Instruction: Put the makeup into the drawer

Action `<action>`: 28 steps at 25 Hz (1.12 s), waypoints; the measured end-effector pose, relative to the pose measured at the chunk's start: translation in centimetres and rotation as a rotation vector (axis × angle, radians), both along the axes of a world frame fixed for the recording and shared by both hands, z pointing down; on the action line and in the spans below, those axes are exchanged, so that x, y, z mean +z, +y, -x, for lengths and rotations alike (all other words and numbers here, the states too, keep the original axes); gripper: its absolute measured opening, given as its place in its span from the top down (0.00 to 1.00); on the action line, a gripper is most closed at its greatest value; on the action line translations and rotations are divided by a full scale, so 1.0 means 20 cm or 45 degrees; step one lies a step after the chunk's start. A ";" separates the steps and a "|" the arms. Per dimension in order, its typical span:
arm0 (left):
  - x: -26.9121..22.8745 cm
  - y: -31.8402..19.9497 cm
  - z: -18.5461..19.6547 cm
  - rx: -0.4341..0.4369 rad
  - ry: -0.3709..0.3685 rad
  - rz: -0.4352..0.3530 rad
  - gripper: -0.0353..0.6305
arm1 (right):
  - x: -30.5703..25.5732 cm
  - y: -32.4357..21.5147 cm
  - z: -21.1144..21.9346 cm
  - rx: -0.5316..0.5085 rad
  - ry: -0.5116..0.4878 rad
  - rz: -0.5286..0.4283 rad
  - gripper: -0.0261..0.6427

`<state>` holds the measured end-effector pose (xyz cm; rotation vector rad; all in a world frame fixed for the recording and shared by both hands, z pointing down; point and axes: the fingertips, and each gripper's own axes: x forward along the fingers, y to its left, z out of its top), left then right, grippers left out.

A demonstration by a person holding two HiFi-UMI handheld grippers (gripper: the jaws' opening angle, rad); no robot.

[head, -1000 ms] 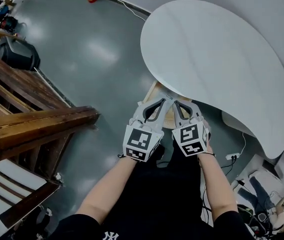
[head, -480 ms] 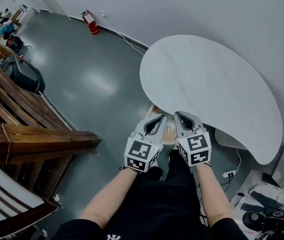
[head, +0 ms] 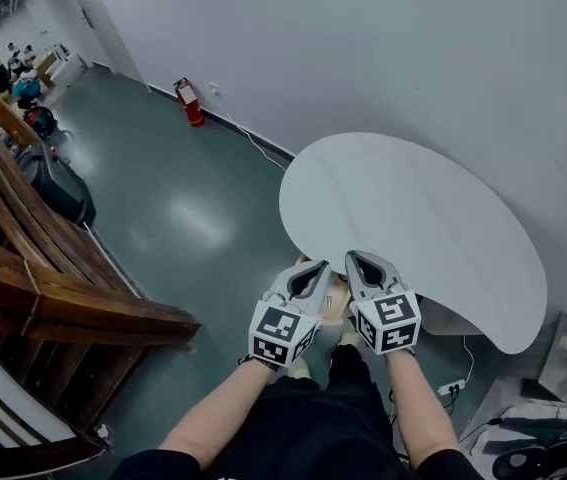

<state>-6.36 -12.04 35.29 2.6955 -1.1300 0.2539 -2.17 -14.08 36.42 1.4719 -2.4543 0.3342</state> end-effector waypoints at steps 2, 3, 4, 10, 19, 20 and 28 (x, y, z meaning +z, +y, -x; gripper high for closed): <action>-0.06 0.00 -0.01 0.002 0.004 -0.029 0.93 | -0.06 0.00 -0.01 0.001 -0.008 -0.033 0.94; -0.08 0.02 -0.01 0.002 0.006 -0.034 0.93 | -0.09 0.01 -0.02 0.002 -0.014 -0.042 0.94; -0.10 0.03 -0.02 0.003 0.007 -0.035 0.93 | -0.11 0.03 -0.02 0.003 -0.020 -0.048 0.94; -0.23 0.09 -0.03 0.013 0.039 -0.045 0.93 | -0.25 0.07 -0.03 0.009 -0.060 -0.093 0.94; -0.35 0.13 -0.04 0.015 0.063 -0.081 0.93 | -0.36 0.12 -0.06 0.020 -0.091 -0.133 0.94; -0.35 0.13 -0.04 0.015 0.062 -0.083 0.93 | -0.36 0.12 -0.06 0.019 -0.090 -0.134 0.94; -0.40 0.14 -0.04 0.019 0.067 -0.103 0.93 | -0.40 0.15 -0.05 0.021 -0.093 -0.152 0.94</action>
